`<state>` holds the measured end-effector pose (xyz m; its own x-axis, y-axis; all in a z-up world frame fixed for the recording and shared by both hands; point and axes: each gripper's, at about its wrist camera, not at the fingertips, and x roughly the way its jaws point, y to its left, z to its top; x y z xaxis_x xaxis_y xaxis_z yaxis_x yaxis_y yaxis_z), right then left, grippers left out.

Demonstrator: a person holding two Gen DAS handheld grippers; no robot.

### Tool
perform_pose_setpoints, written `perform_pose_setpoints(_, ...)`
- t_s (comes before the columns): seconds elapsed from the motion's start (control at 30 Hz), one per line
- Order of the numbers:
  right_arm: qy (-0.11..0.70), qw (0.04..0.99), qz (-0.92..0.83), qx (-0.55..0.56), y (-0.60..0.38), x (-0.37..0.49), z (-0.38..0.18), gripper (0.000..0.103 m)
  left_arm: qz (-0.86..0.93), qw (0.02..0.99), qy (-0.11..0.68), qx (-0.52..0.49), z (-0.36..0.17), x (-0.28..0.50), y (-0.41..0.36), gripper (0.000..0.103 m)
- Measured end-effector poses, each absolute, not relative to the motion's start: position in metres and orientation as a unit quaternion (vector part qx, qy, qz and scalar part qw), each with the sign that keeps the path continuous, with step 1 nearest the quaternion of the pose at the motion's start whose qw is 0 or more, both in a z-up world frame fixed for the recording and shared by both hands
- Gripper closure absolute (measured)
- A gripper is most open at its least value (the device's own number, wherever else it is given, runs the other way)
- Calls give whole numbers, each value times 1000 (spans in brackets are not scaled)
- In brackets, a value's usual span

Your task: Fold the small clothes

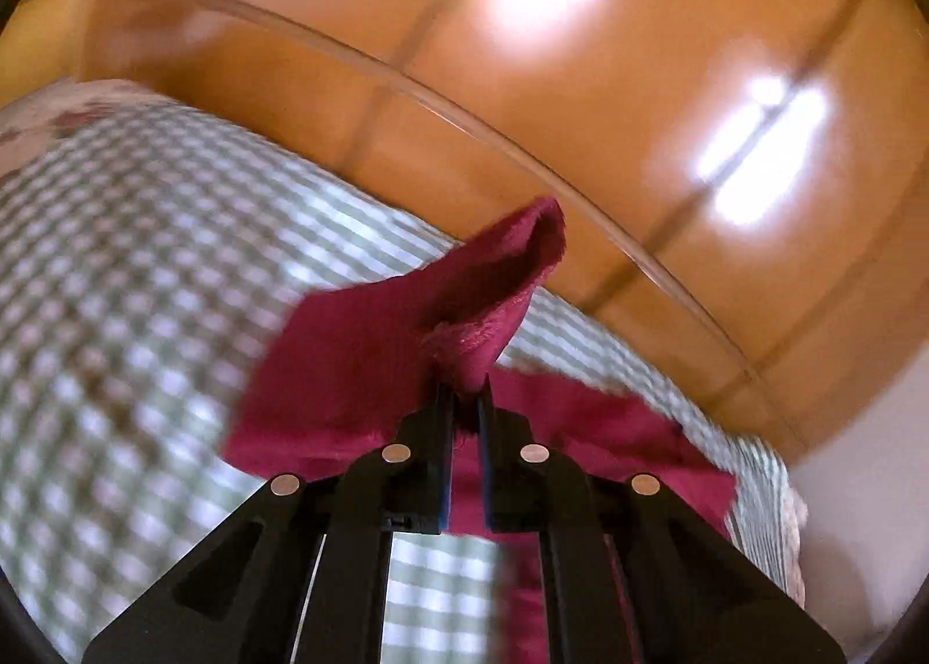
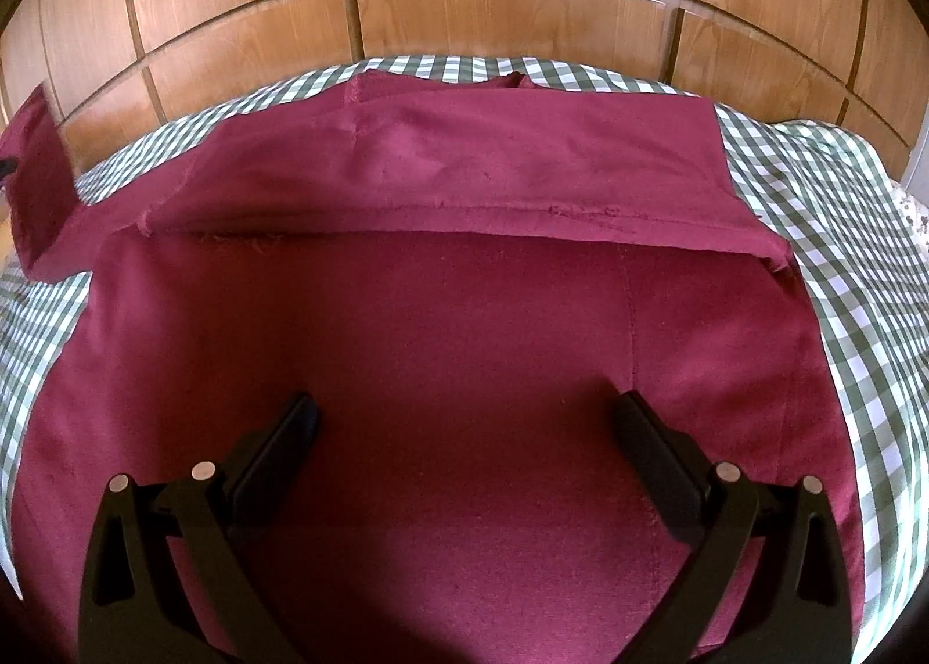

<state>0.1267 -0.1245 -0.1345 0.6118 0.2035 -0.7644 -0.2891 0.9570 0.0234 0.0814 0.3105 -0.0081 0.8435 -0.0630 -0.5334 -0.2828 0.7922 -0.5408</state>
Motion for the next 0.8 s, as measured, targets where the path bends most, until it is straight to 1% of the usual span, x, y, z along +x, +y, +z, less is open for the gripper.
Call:
perform_pose_setpoints(0.13, 419, 896, 140, -48, -126, 127, -134, 2, 3, 905, 309, -293, -22, 107, 248, 97)
perform_pose_setpoints(0.2, 419, 896, 141, -46, -127, 127, -134, 2, -17, 904, 334, -268, -31, 120, 215, 95)
perform_pose_setpoints(0.23, 419, 896, 141, -45, -127, 127, -134, 2, -25, 902, 349, -254, -37, 124, 202, 84)
perform_pose_setpoints(0.27, 420, 895, 142, -44, -127, 127, -133, 2, -31, 899, 361, -247, -42, 126, 192, 76)
perform_pose_setpoints(0.3, 423, 894, 142, -45, -126, 128, -133, 2, -33, 898, 366, -242, -45, 125, 185, 62)
perform_pose_setpoints(0.33, 428, 891, 142, -48, -125, 129, -130, 2, -31, 899, 367, -238, -48, 121, 182, 54)
perform_pose_setpoints(0.4, 436, 886, 149, -39, -124, 132, -124, 2, -21, 903, 363, -228, -51, 108, 179, 54)
perform_pose_setpoints(0.53, 444, 867, 221, 59, -111, 139, -102, 2, 30, 909, 358, -214, -59, 73, 191, 54)
perform_pose_setpoints(0.67, 463, 828, 296, 110, -64, 154, -91, 8, 72, 900, 364, -228, -71, 48, 219, 54)
perform_pose_setpoints(0.73, 483, 805, 321, 126, -31, 165, -94, 10, 90, 898, 366, -229, -76, 42, 226, 41)
perform_pose_setpoints(0.8, 501, 791, 327, 127, -7, 176, -100, 21, 102, 892, 365, -247, -82, 33, 238, 41)
